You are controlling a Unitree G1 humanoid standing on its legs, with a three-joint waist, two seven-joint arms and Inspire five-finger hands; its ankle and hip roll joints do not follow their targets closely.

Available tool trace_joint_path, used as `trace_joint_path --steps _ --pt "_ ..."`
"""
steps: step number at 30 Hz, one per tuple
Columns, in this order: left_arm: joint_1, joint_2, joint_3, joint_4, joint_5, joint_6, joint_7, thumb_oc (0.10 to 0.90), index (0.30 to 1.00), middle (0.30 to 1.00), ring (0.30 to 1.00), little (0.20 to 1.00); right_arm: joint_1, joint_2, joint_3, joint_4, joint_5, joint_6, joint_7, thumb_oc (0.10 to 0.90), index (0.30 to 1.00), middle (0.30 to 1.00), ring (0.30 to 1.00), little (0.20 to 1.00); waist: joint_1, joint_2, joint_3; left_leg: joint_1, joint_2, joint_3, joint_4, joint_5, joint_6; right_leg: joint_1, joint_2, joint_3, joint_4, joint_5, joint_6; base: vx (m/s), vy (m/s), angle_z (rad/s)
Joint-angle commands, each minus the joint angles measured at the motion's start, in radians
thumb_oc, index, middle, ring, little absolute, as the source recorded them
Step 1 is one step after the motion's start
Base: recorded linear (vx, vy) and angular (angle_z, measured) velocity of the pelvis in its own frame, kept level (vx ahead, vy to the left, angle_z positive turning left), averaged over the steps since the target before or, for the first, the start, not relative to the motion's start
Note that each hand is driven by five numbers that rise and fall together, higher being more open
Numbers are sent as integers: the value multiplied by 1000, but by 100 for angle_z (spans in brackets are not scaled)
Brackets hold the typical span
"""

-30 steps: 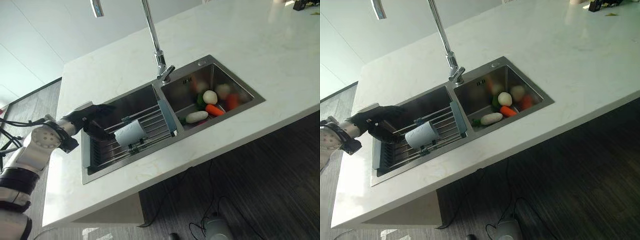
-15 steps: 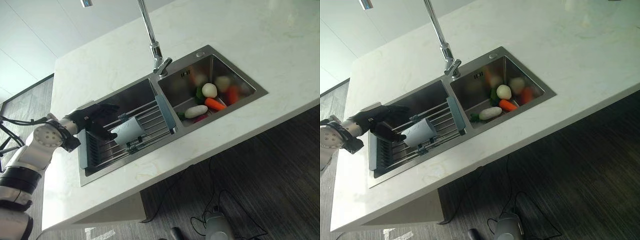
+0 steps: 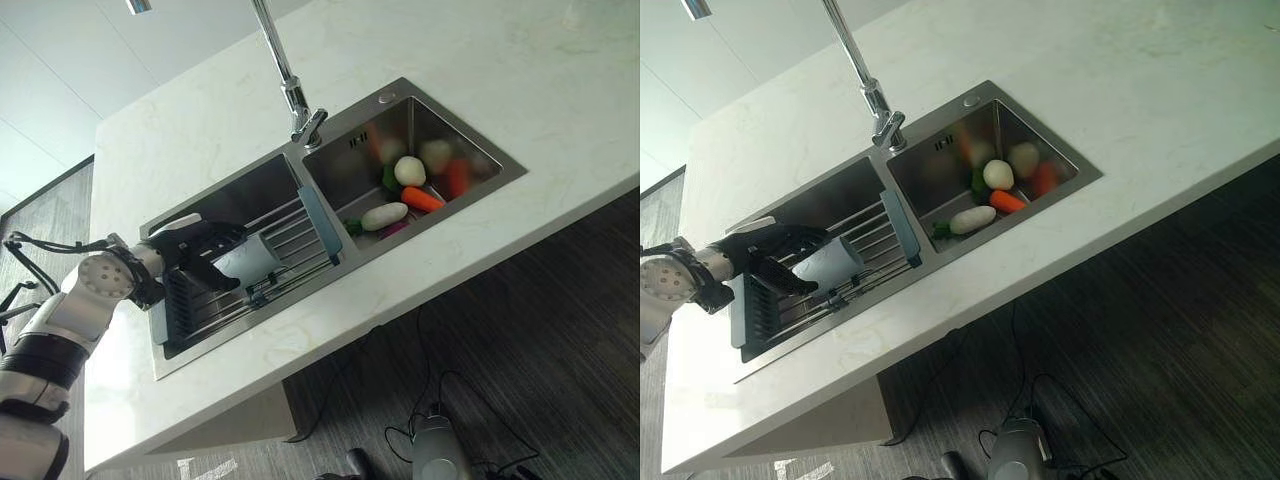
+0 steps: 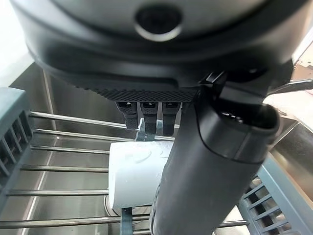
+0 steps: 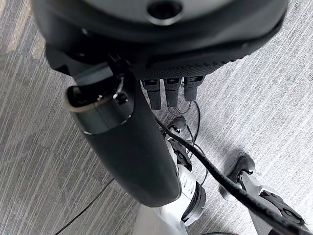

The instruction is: Place the dishes in the dishwasher.

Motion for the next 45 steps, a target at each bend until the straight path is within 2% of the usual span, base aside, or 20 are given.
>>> trace_joint_path --steps 1,9,21,27,41,43,45 --pt "-112 26 74 -9 -48 7 -1 800 900 900 900 900 77 -26 -8 -39 26 -5 12 800 900 900 900 900 -20 -18 -58 -75 -13 -92 169 -182 2 57 -22 23 -96 -35 86 0 0 0" --pt "-122 15 50 -7 -41 26 10 800 900 900 900 900 79 -30 -7 -39 39 -24 12 800 900 900 900 900 -25 -10 -56 -72 -17 -89 169 -181 3 59 -22 27 -96 -37 85 4 2 0" --pt "-81 9 45 59 178 -49 70 800 900 900 900 900 94 -46 -11 -89 37 -15 16 800 900 900 900 900 -39 -11 -28 -82 -22 -89 169 -177 2 41 -21 41 -96 -31 84 19 6 -5" --pt "-70 1 49 68 171 -48 80 800 900 900 900 900 94 -59 -7 -118 46 -24 35 800 900 900 900 900 -44 -7 -5 -94 -26 -94 169 -171 1 29 -24 47 -96 -28 82 18 27 -2" --pt "-94 -42 37 82 164 -32 94 800 900 900 900 900 65 -62 27 -171 61 -5 26 800 900 900 900 900 -46 -25 50 -133 -26 -87 169 -155 0 -14 -38 32 -96 -11 80 -20 -2 -3" --pt "-98 -42 33 84 172 -43 66 400 300 300 300 300 62 -67 28 -171 62 -4 27 800 900 900 900 900 -45 -25 55 -135 -26 -84 169 -154 -1 -17 -41 28 -96 -10 81 -28 7 -9" --pt "-95 -34 20 80 207 -34 30 400 300 300 300 300 55 -74 28 -179 60 5 26 800 900 900 900 900 -44 -25 64 -141 -25 -80 169 -151 -3 -22 -45 23 -96 -8 82 -49 4 -7"
